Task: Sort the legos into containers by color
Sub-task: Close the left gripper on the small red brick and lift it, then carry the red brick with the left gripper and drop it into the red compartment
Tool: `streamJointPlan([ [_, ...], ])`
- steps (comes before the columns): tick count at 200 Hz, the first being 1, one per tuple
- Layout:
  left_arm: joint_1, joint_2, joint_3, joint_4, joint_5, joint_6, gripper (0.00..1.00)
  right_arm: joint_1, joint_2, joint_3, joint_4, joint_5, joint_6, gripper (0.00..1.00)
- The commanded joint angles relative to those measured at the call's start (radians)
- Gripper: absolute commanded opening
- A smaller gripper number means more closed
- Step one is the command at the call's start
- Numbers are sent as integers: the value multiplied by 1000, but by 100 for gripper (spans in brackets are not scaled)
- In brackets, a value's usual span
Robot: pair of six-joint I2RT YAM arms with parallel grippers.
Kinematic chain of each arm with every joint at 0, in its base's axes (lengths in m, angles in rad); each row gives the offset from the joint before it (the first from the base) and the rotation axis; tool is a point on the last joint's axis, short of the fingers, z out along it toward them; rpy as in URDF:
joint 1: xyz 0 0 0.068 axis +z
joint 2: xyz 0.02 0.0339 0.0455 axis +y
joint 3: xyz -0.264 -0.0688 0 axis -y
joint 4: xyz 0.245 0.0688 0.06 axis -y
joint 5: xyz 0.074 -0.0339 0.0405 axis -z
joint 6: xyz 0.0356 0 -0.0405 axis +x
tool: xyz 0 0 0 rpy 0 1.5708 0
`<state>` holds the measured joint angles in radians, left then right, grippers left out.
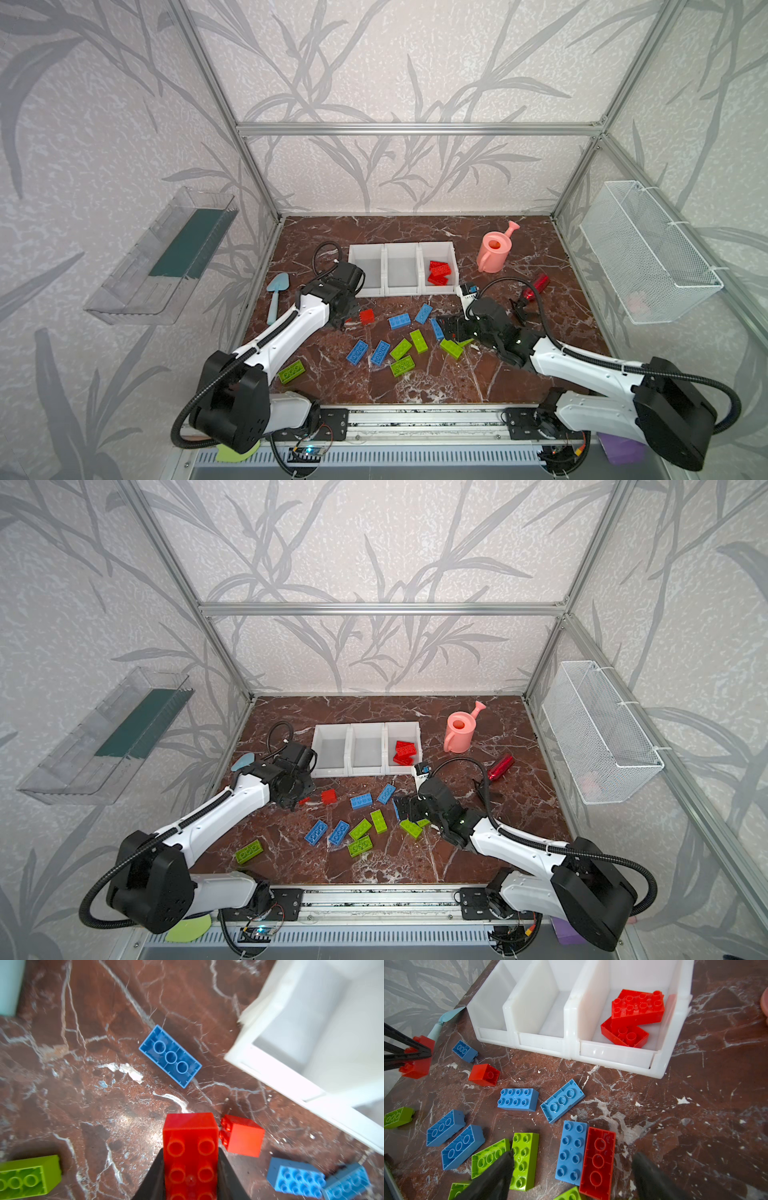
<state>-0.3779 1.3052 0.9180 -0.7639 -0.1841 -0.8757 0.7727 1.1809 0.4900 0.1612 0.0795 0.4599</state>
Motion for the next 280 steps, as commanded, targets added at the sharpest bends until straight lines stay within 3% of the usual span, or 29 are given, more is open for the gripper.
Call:
streamJointPlan([
  [1,-17,-22,82,-57,27,119,25,4,-30,-16,20,22,0,88],
  [56,-104,127,354,-87,82,228,24,4,-68,-34,34,6,0,87],
  [103,-210,397,670,-101,115,285,24,4,-136,-73,63,24,5,87],
  [185,-296,874,1248,-212,239,355,24,4,-143,-83,82,10,-4,87],
  [240,-296,1072,1484,-269,262,365,25,4,-144,-77,69,2,0,87],
  [280,-290,1133,1545,-291,264,373,30,4,-164,-73,50,8,3,87],
])
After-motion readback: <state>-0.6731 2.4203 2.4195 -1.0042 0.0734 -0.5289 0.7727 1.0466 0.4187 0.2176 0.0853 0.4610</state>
